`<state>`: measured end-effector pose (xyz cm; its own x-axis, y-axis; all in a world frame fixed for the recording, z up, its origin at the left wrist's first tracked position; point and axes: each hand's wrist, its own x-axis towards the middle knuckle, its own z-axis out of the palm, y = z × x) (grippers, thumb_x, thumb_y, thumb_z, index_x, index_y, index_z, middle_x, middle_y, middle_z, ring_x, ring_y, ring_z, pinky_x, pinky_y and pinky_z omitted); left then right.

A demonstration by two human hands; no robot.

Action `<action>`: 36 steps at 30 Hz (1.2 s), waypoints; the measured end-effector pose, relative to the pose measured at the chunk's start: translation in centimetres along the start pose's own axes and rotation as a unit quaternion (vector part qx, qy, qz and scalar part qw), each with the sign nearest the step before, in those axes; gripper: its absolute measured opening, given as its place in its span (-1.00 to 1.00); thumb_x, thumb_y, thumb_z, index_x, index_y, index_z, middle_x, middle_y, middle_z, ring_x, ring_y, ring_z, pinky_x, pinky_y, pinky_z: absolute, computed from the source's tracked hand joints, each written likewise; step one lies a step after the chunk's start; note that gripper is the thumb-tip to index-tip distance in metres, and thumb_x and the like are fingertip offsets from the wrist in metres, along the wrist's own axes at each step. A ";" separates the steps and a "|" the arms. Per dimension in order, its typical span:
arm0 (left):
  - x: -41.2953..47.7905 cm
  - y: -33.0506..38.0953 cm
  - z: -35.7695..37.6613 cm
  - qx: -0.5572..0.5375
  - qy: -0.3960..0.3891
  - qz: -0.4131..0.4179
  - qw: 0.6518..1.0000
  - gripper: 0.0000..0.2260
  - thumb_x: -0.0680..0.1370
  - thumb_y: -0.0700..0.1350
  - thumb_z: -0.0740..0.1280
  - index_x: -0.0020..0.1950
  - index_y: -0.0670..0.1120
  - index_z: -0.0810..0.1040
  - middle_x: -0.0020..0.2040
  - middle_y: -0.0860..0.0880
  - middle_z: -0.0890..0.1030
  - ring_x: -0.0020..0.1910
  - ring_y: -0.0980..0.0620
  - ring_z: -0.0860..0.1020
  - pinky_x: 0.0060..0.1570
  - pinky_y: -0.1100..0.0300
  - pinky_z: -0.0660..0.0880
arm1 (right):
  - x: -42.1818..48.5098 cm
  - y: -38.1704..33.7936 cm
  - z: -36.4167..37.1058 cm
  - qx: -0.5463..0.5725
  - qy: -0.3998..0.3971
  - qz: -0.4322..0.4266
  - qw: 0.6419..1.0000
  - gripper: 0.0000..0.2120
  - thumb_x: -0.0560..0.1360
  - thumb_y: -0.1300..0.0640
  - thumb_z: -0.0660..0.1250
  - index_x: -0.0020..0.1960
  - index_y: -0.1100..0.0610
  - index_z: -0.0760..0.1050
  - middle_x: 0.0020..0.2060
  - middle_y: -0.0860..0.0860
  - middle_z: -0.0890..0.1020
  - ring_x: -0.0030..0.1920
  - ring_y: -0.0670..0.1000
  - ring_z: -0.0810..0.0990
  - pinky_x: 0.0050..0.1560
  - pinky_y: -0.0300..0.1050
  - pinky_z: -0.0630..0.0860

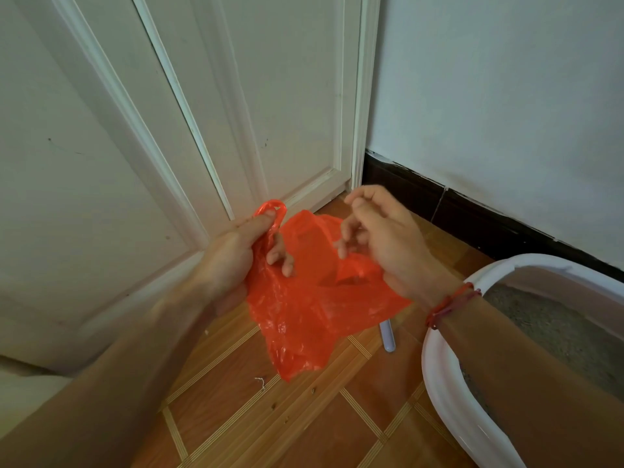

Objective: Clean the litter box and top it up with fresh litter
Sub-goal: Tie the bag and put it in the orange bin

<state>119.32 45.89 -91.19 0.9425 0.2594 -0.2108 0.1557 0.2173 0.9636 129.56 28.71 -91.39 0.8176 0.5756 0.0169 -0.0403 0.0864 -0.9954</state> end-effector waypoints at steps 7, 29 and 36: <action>0.4 0.1 1.0 -0.063 0.032 0.010 0.997 -0.67 0.71 -0.05 0.13 -0.24 -0.09 0.32 -0.46 -0.05 0.24 -0.51 -0.02 0.32 -0.28 0.03 0.57 | -0.7 1.9 -1.6 -0.156 -0.083 0.012 0.984 -0.65 0.55 -0.17 0.20 0.27 -0.08 0.48 0.09 -0.12 0.65 0.12 -0.20 0.60 0.20 -0.13 0.48; -0.3 -0.3 2.9 0.113 -0.013 0.093 0.989 -0.76 0.42 -0.21 0.51 0.07 -0.21 0.66 -0.48 0.05 0.51 -0.54 0.05 0.32 -0.48 0.19 0.31 | -0.7 1.8 0.7 -0.405 -0.117 -0.143 0.896 -0.68 0.62 0.12 0.15 -0.23 -0.23 0.31 -0.34 -0.18 0.51 -0.33 -0.19 0.50 -0.26 -0.34 0.36; 0.2 -0.6 2.2 0.097 0.062 0.105 0.988 -0.65 0.40 -0.12 0.51 -0.28 -0.37 0.48 -0.53 -0.07 0.33 -0.55 0.00 0.24 -0.48 0.17 0.26 | -1.5 1.7 0.3 -0.290 -0.147 -0.073 0.943 -0.72 0.54 0.02 0.35 -0.18 0.24 0.54 -0.33 0.16 0.54 -0.31 0.02 0.54 -0.18 0.08 0.50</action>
<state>120.07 43.72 -91.49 0.9187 0.3949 -0.0089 0.0248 -0.0352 0.9991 128.08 28.23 -93.08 0.5920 0.7998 0.0989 0.4507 -0.2269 -0.8633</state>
